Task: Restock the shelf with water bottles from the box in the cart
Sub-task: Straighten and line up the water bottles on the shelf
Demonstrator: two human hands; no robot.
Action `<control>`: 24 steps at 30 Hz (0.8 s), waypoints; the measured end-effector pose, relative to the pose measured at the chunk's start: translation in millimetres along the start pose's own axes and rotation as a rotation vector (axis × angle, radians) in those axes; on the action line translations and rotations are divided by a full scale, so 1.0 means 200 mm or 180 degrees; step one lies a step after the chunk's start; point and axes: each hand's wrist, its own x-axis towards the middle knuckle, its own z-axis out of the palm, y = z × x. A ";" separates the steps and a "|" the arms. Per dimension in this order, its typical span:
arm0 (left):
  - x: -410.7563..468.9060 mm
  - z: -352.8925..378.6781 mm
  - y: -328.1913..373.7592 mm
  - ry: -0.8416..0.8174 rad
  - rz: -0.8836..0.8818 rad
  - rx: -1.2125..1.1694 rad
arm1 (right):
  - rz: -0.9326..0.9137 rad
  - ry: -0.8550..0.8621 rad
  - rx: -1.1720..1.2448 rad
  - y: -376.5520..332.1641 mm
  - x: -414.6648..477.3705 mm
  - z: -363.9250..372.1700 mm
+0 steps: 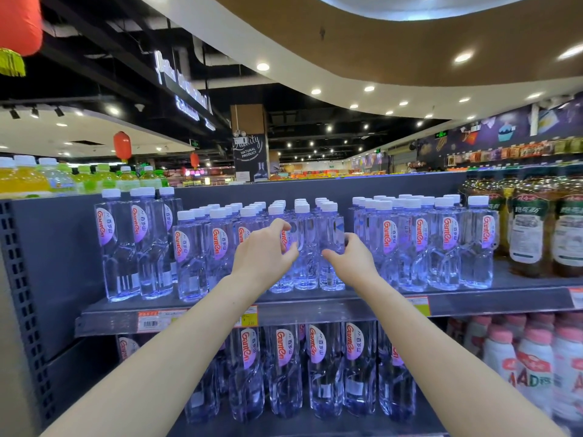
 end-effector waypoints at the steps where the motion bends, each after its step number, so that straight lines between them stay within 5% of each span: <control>1: 0.00 0.00 0.00 0.0005 0.0014 0.0008 | 0.0029 -0.0082 0.0032 0.01 -0.01 0.01; 24: 0.09 0.00 0.02 -0.0146 0.0102 0.0161 | -0.0109 0.0098 -0.0307 0.05 -0.11 0.04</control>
